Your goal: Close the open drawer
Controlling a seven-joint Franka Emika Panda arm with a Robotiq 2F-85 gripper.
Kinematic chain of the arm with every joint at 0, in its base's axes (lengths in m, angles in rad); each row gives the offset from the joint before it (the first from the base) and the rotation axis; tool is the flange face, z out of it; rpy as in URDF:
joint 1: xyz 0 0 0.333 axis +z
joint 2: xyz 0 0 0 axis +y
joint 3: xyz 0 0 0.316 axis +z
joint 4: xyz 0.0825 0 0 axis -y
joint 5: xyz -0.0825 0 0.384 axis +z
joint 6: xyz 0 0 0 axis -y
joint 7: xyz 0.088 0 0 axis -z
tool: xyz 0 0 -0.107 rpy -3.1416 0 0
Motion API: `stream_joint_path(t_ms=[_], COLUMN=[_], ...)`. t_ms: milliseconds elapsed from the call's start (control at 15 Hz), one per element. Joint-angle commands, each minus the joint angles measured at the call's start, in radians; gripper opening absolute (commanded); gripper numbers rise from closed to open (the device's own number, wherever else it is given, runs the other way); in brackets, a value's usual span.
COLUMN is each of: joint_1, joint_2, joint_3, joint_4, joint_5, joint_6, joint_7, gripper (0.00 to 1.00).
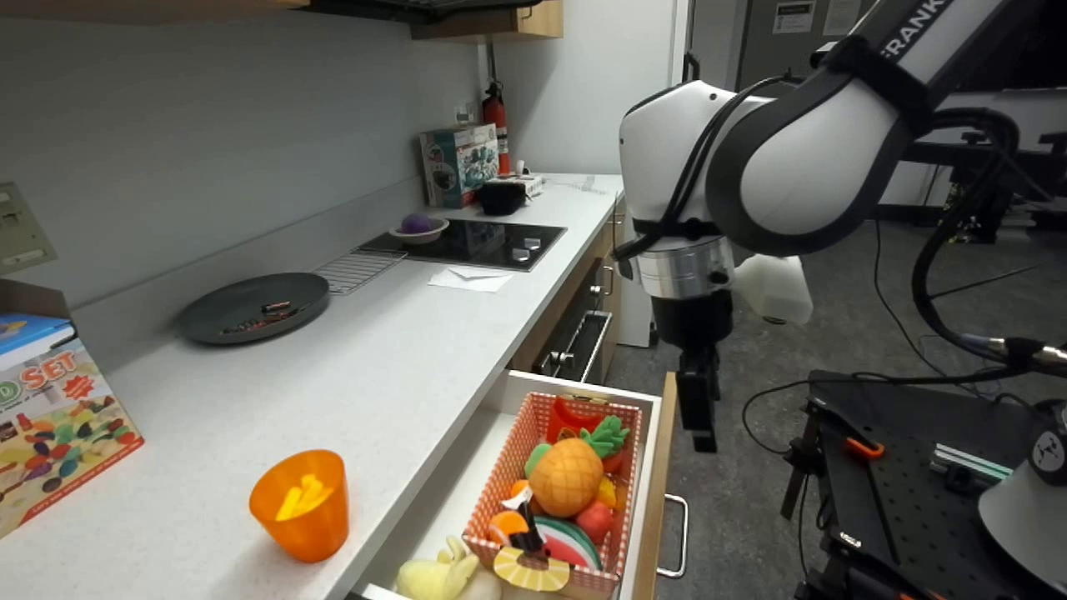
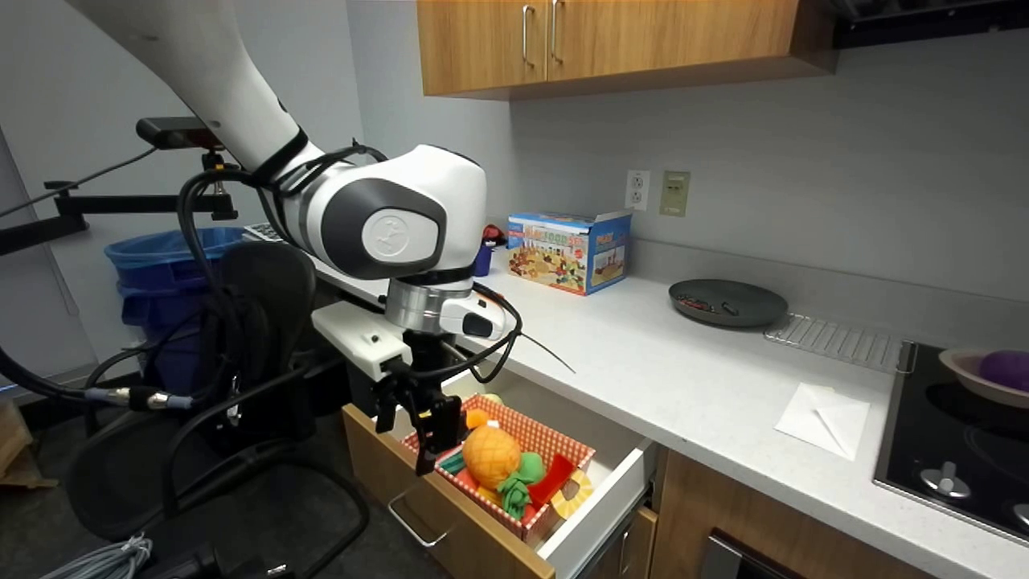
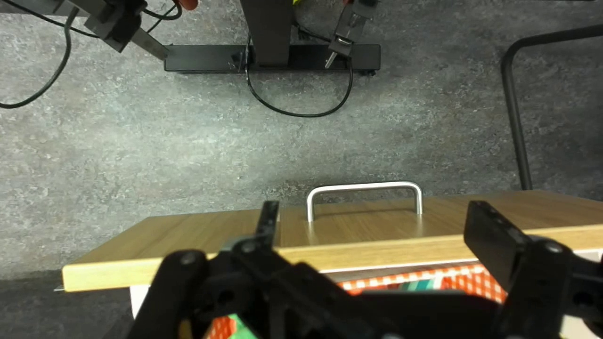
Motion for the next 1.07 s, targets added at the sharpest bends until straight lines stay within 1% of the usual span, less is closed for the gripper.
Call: stream_joint_path(t_ms=[0,67,400,800,1000], joint_1=[-0.005,-0.008,-0.025,-0.024,-0.02], joint_2=[0.0,0.021,0.16,0.351,0.425], joint_3=[0.005,0.005,-0.012,-0.012,-0.013], joint_4=[0.001,0.008,0.038,0.1,0.138], joint_5=[0.0,-0.012,-0.003,-0.04,-0.064], joint_6=[-0.002,0.006,0.059,0.178,0.241], joint_7=[0.0,0.012,-0.018,-0.01,-0.004], gripper=[1.0,1.0,1.0,1.0,1.0])
